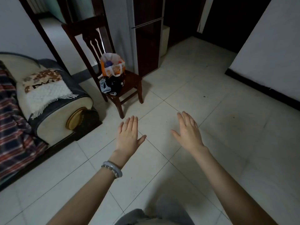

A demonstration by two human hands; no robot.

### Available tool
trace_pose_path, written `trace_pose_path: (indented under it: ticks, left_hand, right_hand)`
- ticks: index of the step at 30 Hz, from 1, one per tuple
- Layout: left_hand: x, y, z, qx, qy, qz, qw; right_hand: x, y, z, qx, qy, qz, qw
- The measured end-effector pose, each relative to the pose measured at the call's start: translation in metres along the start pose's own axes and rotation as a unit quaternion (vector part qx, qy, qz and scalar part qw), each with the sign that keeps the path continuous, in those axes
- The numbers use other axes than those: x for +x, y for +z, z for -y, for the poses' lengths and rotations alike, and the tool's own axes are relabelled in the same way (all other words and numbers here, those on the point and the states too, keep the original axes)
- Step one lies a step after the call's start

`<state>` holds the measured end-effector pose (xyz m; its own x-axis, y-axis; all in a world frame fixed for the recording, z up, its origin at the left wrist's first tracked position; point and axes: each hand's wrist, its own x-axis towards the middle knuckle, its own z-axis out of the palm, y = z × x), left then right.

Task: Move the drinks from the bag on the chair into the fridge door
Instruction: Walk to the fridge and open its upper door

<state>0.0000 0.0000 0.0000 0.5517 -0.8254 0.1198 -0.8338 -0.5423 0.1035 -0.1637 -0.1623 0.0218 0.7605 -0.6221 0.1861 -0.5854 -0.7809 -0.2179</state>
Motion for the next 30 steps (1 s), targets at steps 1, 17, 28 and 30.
trace_pose_path:
  ticks: [1,17,28,30]
  left_hand:
    - [0.005,0.001,0.002,-0.003,0.0,-0.006,1.0]
    - [0.205,0.031,0.013,-0.009,-0.016,-0.025,1.0]
    - [0.404,0.035,-0.001,-0.027,-0.047,-0.065,0.996]
    - [0.432,0.041,0.005,-0.027,-0.056,-0.056,0.996]
  right_hand:
    - [0.006,0.002,-0.002,0.003,0.0,-0.006,1.0]
    - [0.201,0.022,-0.065,0.002,-0.033,-0.034,0.999]
    - [0.396,0.023,-0.137,0.001,-0.067,-0.031,0.997]
    - [0.425,0.028,-0.144,0.005,-0.073,-0.025,0.997]
